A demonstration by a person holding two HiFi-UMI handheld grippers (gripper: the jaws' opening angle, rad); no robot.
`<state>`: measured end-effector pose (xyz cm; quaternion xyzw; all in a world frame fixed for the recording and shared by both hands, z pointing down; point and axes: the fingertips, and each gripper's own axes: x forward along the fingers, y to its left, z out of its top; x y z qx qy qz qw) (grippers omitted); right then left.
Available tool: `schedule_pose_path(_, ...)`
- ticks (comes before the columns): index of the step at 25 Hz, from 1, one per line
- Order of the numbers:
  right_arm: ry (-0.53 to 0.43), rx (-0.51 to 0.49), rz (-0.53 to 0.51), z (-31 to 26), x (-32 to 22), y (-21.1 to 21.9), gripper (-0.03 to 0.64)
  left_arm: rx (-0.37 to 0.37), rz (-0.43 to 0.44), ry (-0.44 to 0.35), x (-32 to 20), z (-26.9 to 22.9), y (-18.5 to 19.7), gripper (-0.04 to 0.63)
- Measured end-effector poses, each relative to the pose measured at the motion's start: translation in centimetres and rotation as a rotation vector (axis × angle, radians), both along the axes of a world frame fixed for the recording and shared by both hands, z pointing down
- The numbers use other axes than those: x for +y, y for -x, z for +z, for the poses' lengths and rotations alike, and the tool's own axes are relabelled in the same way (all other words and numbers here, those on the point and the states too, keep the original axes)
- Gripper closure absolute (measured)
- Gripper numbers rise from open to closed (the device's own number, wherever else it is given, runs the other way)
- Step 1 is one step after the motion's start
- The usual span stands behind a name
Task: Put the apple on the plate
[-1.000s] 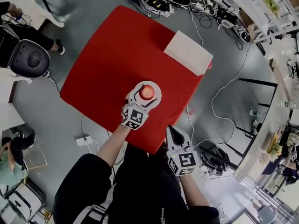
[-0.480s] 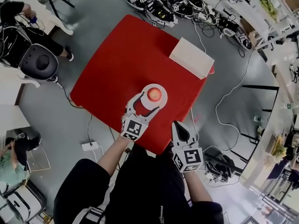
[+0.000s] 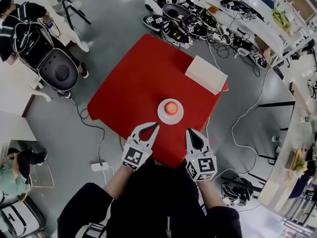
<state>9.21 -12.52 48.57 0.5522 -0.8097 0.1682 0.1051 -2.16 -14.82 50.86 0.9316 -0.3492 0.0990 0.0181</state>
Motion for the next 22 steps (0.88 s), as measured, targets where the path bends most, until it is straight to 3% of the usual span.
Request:
schedule_pose_path(7, -0.059, 0.028, -0.003, -0.3, 1.0, 1.1, 0.606, -0.007, -0.002, -0.022, 1.6, -1.5, 0.8, 0.589)
schedule_pose_path(22, -0.061, 0.048, 0.000, -0.5, 0.4, 1.9, 0.607, -0.026, 0.017, -0.007, 1.0, -0.9, 1.2, 0.589)
